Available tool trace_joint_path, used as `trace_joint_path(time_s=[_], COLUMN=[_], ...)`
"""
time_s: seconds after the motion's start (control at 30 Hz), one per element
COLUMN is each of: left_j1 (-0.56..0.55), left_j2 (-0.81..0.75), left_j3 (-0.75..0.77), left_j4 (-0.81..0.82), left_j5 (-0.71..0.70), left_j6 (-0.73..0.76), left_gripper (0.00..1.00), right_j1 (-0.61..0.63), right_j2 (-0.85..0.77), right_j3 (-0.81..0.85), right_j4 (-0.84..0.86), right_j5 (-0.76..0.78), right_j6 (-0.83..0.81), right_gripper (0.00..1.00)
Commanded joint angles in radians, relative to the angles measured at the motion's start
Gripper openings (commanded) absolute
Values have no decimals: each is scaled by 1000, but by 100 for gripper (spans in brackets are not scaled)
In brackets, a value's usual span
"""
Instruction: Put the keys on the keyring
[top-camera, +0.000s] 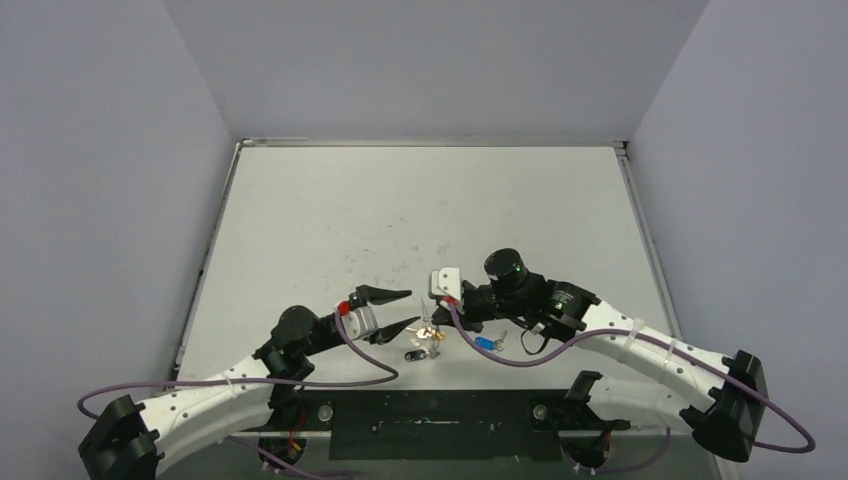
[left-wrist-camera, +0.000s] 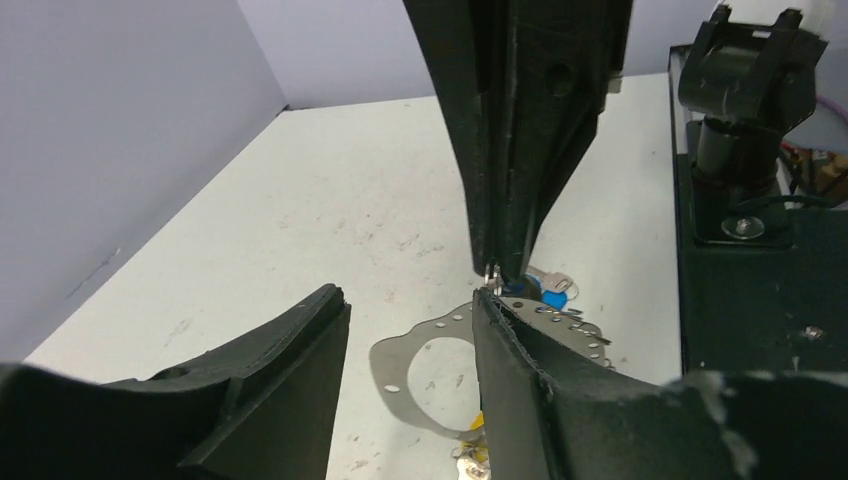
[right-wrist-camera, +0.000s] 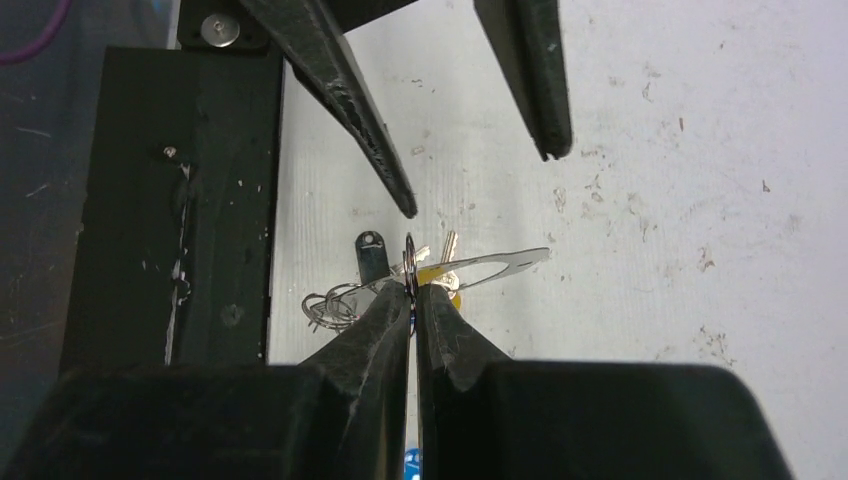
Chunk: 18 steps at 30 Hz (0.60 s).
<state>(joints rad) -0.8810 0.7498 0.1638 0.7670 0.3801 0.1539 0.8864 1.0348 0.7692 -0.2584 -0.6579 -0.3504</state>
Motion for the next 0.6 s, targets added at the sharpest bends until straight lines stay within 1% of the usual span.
trace_joint_path(time_s=[0.0,0.13,0.27,0.4,0.57], left_j1=[-3,-3,-3,-3,-3], left_j2=[-91,-142,-147,-105,-37], left_j3=[113,180,216,232,215], left_j4=[-301,-508,-607,-603,-504], left_j5=[-38,-39,-17,36,38], left_j6=[105,148,143,93,44], left_gripper=[47,46,42,40,39], right_j1=[82,112,140,166,192], right_j2=[55,139,202,265,310], right_j3=[159,283,372,448,492], right_j4=[-280,-417,-498,-533,-529], right_j5=[223,318,382,418,403], right_j6=[-79,-89,-90,-63,-44], right_gripper=[0,0,0,0,0])
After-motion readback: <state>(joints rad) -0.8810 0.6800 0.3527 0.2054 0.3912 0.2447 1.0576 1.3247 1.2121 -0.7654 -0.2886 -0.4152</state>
